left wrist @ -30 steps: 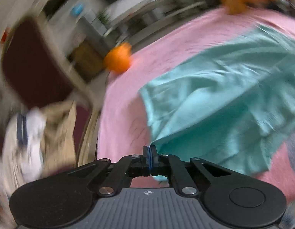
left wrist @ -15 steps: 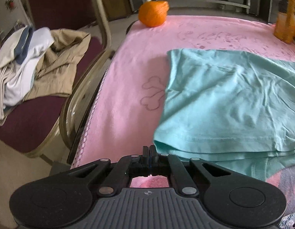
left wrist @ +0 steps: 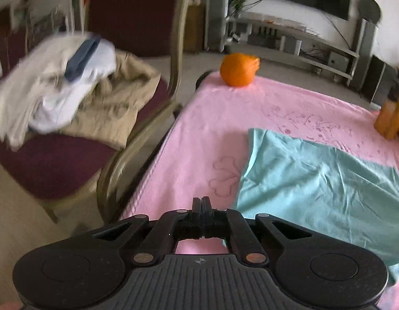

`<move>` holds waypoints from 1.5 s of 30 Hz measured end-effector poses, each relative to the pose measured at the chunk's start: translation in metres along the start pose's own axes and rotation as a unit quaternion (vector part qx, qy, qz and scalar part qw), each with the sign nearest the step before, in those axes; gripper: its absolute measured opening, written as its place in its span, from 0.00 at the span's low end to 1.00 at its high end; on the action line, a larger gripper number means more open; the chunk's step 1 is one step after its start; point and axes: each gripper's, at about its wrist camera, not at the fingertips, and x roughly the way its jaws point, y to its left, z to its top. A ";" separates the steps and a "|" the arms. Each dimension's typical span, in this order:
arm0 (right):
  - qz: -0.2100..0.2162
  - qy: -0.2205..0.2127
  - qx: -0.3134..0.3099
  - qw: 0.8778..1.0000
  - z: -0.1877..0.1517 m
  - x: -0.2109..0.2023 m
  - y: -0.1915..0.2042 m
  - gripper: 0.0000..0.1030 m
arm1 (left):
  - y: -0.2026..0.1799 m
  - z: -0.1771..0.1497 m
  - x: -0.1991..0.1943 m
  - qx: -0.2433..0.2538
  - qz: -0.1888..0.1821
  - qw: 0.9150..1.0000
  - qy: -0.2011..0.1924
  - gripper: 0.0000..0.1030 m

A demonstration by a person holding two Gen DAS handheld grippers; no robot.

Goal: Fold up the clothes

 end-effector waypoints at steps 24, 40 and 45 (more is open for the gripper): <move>-0.062 0.041 0.016 0.997 -0.002 0.022 -0.011 0.28 | 0.019 0.001 0.049 -0.157 -0.100 0.973 0.135 0.13; -0.085 0.032 -0.039 0.995 -0.009 0.034 0.002 0.07 | 0.011 0.003 0.049 -0.128 -0.089 0.980 0.120 0.00; -0.023 0.009 -0.082 0.996 -0.009 0.018 0.021 0.06 | 0.008 0.011 0.029 -0.110 -0.120 0.984 0.074 0.00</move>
